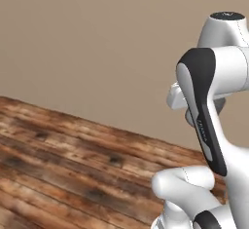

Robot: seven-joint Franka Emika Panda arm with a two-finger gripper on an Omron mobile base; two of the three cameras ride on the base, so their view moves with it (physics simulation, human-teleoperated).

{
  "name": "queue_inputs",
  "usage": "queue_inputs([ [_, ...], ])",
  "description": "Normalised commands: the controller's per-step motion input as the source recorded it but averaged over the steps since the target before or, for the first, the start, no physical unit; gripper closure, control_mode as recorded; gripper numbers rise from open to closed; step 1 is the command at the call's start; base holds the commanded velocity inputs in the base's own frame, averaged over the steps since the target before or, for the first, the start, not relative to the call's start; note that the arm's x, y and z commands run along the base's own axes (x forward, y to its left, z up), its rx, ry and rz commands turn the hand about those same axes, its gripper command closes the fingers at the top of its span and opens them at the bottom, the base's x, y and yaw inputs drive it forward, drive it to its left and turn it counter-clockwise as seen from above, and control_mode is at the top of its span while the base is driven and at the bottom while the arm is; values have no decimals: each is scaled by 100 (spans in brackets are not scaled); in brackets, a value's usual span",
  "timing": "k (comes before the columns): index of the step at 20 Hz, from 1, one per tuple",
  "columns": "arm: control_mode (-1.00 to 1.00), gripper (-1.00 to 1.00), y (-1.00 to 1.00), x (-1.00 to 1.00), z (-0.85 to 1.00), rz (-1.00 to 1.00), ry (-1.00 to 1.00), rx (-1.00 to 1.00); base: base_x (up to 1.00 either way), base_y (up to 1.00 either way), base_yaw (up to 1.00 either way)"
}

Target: There is a bowl on the dining counter. Grab a lemon wedge from the fridge and place it in the bowl. Then get the liquor bottle and glass cup from the cabinet and place them next to the bowl.

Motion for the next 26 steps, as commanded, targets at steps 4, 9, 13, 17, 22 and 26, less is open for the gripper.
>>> queue_inputs([
  [4,100,100,0,0,0,0,0,0,100,4,65],
  [9,100,100,0,0,0,0,0,0,100,1,64],
  [13,100,100,0,0,0,0,0,0,100,0,64],
  [17,100,100,0,0,0,0,0,0,100,0,62],
  [22,100,100,0,0,0,0,0,0,100,-5,60],
  [26,100,100,0,0,0,0,0,0,100,-15,61],
])
